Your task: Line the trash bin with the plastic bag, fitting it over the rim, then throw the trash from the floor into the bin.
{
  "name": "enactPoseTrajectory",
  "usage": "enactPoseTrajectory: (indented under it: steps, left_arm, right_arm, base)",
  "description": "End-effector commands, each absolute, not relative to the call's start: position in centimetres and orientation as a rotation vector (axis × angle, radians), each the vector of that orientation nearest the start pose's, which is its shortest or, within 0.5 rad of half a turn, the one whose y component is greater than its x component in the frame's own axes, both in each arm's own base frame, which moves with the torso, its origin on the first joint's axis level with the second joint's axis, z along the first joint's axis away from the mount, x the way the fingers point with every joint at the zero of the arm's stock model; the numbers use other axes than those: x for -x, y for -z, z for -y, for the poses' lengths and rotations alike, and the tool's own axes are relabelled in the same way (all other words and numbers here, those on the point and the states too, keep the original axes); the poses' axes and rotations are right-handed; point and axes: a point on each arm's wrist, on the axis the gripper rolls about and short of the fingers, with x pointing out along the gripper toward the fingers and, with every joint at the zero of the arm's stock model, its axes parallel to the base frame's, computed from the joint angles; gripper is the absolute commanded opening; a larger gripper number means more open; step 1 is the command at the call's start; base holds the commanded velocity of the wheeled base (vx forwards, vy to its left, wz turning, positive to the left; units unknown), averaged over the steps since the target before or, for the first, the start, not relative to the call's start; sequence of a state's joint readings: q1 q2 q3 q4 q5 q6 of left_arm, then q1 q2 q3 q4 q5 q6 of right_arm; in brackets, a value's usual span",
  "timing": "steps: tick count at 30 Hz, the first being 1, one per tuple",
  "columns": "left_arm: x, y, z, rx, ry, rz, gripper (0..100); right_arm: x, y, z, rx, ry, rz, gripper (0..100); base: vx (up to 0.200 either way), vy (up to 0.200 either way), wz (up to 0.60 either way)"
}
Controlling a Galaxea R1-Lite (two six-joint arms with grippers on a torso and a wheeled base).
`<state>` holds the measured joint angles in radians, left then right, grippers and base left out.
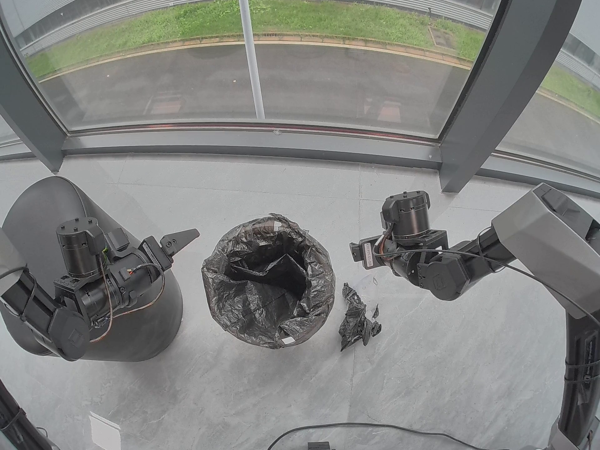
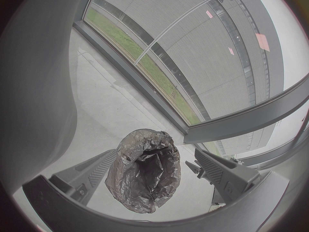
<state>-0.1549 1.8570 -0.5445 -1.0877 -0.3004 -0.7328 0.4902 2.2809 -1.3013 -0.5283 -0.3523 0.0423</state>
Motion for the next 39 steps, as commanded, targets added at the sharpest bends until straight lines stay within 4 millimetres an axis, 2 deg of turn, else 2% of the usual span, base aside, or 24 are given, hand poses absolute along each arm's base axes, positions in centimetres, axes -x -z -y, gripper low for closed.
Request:
enactPoseTrajectory:
  steps: [1,8,14,16,24,35,39]
  left_arm:
    - [-29.7,-11.4,5.3,0.734,0.349,-0.386,100]
    - [-29.9,-11.0,5.3,0.734,0.344,-0.398,100]
    - [-29.9,-10.9,5.3,0.734,0.341,-0.402,100]
    - [-30.0,-10.7,5.4,0.735,0.339,-0.408,100]
    - [-30.2,-10.4,5.4,0.735,0.335,-0.416,100]
    - [-30.4,-10.1,5.4,0.736,0.334,-0.424,100]
    - [-30.4,-10.0,5.4,0.737,0.331,-0.427,100]
  right_arm:
    - [-43.2,-4.1,-20.8,0.171,-0.11,-0.505,100]
    - [-46.0,-2.7,-22.5,0.201,-0.108,-0.616,100]
    - [-47.0,-2.8,-23.0,0.208,-0.105,-0.659,100]
    - [-47.2,-2.0,-23.1,0.22,-0.105,-0.689,100]
    - [-45.9,5.0,-22.1,0.33,-0.086,-0.959,100]
    - [-44.7,11.2,-21.1,0.398,-0.074,-1.121,100]
    - [-44.2,12.4,-20.4,0.425,-0.064,-1.192,100]
  base:
    - [0.0,0.0,0.0]
    - [0.0,0.0,0.0]
    - [0.0,0.0,0.0]
    - [0.0,0.0,0.0]
    - [0.0,0.0,0.0]
    - [0.0,0.0,0.0]
    - [0.0,0.0,0.0]
